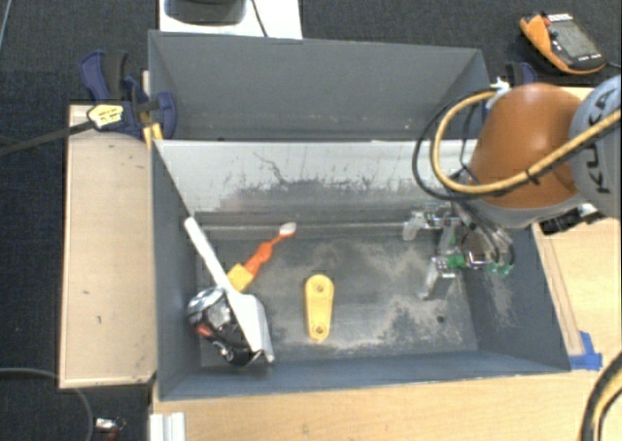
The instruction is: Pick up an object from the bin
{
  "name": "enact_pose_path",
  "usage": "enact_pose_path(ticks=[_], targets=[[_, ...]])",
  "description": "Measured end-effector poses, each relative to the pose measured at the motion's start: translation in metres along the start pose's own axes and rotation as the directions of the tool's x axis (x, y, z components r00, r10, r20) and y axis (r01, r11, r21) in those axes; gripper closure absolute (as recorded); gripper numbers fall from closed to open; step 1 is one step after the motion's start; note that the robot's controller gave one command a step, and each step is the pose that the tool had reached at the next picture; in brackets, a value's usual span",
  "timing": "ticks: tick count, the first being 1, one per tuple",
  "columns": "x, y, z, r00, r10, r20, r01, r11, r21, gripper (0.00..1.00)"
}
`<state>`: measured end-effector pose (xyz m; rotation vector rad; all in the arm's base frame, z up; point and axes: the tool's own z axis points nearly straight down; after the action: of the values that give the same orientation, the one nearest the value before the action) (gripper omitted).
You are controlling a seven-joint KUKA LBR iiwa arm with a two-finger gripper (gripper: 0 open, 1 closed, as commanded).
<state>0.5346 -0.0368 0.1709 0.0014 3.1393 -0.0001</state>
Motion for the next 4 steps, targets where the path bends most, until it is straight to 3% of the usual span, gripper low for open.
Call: enact_pose_path(ticks=[1,2,3,4], targets=[[0.0,0.0,0.0,1.0,-0.001,0.0,0.001,1.0,0.0,0.0],[0.001,0.006,0.043,0.973,-0.232,0.009,0.232,0.973,0.003,0.0],[0.007,0.029,0.095,0.888,-0.459,-0.004,0.459,0.888,-0.001,0.0],[-0.036,0.098,0.09,0.848,-0.53,0.007,0.53,0.848,0.004,0.0]])
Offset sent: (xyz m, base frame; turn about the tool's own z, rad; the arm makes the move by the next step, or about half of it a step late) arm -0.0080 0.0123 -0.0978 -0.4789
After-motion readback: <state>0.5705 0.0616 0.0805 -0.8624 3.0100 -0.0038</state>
